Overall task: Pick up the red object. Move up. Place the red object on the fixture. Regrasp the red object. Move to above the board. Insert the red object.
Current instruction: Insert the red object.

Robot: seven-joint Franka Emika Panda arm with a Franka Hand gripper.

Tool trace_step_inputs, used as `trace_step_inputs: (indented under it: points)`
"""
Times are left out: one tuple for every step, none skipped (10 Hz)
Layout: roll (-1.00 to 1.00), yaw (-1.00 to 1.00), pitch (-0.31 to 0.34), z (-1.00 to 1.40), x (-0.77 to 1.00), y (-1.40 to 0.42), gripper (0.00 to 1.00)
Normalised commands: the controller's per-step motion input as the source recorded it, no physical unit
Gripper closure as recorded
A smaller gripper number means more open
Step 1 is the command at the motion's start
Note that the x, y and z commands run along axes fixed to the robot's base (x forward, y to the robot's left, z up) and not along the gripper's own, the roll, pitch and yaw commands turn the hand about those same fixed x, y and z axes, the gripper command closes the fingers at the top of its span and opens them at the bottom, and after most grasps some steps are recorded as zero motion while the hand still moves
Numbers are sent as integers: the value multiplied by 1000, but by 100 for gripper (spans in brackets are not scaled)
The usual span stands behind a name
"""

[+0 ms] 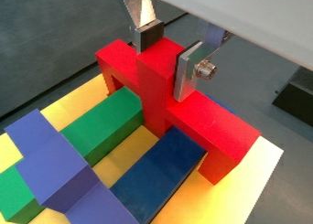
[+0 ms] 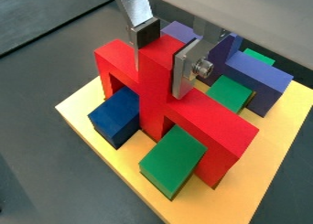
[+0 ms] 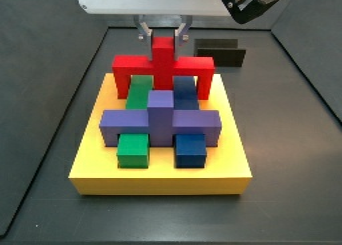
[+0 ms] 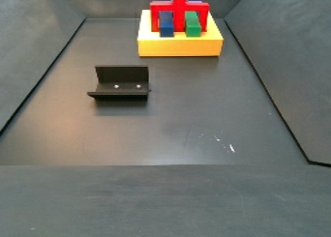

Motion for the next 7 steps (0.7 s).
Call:
trace_step_inputs:
  points:
    - [149,0,59,-9,11,57,100]
    - [103,0,20,-106,0,71,100]
    - [-3,0,-33,-297,-54,3,100]
    - [-71,0,-44,-314,-57,0,100]
    - [1,83,0,-160,0,-323,100]
    - [0,0,-16,-286,0,-23,100]
    - [-34,0,0,-149,20,-71,100]
